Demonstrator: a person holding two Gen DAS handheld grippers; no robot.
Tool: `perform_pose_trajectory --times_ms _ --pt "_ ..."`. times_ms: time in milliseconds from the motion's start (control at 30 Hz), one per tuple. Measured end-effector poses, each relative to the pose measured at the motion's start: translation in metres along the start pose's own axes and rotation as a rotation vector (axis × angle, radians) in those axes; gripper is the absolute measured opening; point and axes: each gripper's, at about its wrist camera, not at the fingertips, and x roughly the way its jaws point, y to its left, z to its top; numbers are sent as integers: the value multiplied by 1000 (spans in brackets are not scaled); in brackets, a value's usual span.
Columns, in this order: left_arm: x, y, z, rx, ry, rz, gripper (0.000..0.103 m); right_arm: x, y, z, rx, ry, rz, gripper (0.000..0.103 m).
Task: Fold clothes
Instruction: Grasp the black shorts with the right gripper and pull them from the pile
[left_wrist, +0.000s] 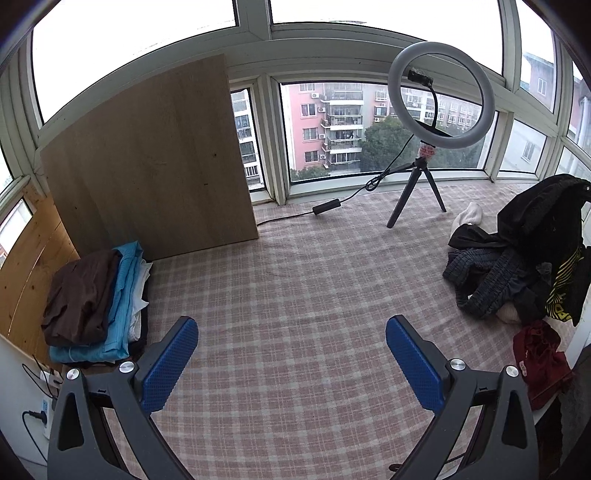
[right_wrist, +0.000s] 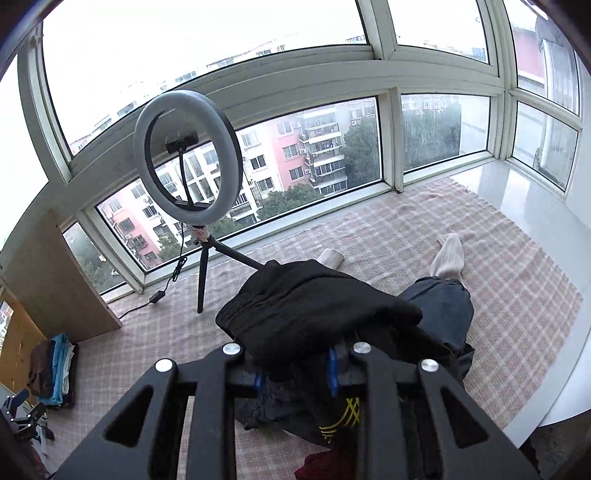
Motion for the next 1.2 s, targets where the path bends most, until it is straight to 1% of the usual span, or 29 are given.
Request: perform_pose_trajectory --times_ms 67,133,200,267,367,400,467,533,633,667,700,733,767,800,833,900,933,967,1033,1067,1133,1200 --pt "-8 15 -2 -8 -22 -7 102 -30 52 20 -69 -42 78 23" --pt "-19 33 -5 -23 -49 -10 102 -54 111 36 -157 -69 129 23" --pt "-29 54 -10 -43 -69 -5 102 -73 176 34 -246 -91 190 23" --pt "-39 75 -16 -60 -83 6 102 -85 224 28 -284 -78 284 23" --pt "-47 106 -25 -79 -94 45 102 -102 297 17 -339 -59 424 23" --pt "-49 116 -28 -86 -97 58 102 -100 316 8 -354 -46 441 23" --pt "-46 132 -37 -89 -79 71 102 -85 348 -14 -421 -33 380 24" --pt "-42 148 -47 -91 -59 82 102 -49 356 -35 -428 52 325 24" --pt "-32 166 -62 -85 -22 93 102 43 312 -69 -362 229 160 24" --pt "-26 168 -66 -72 -4 91 102 79 284 -89 -359 301 48 24" --pt "-17 166 -69 -58 17 85 102 108 257 -111 -357 392 -50 24" --pt "-8 164 -73 -42 40 77 102 133 230 -132 -345 487 -122 24" --pt "3 161 -74 -28 63 65 102 152 202 -150 -319 563 -181 24" --pt "14 155 -74 -12 84 42 102 163 181 -161 -292 598 -215 24" --pt "25 148 -73 4 105 17 102 168 167 -167 -269 603 -215 26" --pt "51 129 -66 44 136 -33 102 161 149 -171 -204 577 -170 26" --pt "63 117 -58 77 144 -60 102 156 150 -169 -190 552 -144 32" --pt "74 103 -49 115 150 -87 102 151 151 -166 -176 527 -118 43" --pt "96 76 -31 190 160 -142 102 140 158 -163 -152 487 -55 55" --pt "107 62 -22 228 166 -169 102 135 164 -161 -143 473 -17 55" --pt "129 26 -13 338 182 -230 102 134 173 -165 -134 462 34 56" --pt "152 -13 -5 452 199 -292 102 140 180 -178 -115 461 59 56"
